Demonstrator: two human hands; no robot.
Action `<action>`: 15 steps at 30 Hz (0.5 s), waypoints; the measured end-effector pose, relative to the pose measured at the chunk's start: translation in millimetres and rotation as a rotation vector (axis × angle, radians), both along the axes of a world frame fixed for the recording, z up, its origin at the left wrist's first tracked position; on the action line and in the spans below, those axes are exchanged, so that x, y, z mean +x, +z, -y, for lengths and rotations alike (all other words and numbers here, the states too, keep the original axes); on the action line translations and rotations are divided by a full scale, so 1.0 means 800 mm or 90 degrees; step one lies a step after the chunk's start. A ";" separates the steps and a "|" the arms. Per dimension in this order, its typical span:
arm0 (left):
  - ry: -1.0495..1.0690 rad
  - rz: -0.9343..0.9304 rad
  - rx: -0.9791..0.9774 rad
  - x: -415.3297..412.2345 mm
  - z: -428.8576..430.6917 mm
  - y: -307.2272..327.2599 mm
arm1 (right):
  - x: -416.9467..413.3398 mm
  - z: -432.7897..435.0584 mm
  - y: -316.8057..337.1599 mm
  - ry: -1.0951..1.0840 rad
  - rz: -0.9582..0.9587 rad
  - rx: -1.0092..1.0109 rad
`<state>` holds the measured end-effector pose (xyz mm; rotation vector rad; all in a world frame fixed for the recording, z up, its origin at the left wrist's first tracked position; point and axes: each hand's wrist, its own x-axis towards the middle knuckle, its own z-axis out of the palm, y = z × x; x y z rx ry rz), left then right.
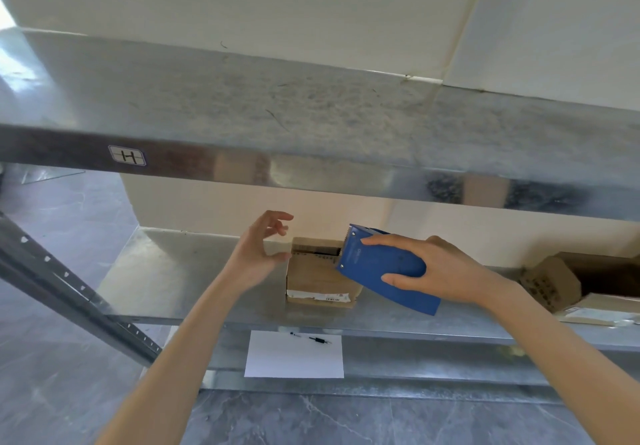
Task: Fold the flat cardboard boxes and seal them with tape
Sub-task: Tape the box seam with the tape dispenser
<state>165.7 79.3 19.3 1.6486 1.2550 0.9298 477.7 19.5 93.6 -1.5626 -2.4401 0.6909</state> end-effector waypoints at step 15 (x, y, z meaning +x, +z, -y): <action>0.118 -0.066 0.018 0.023 0.003 -0.035 | -0.009 -0.036 -0.007 -0.021 -0.016 -0.107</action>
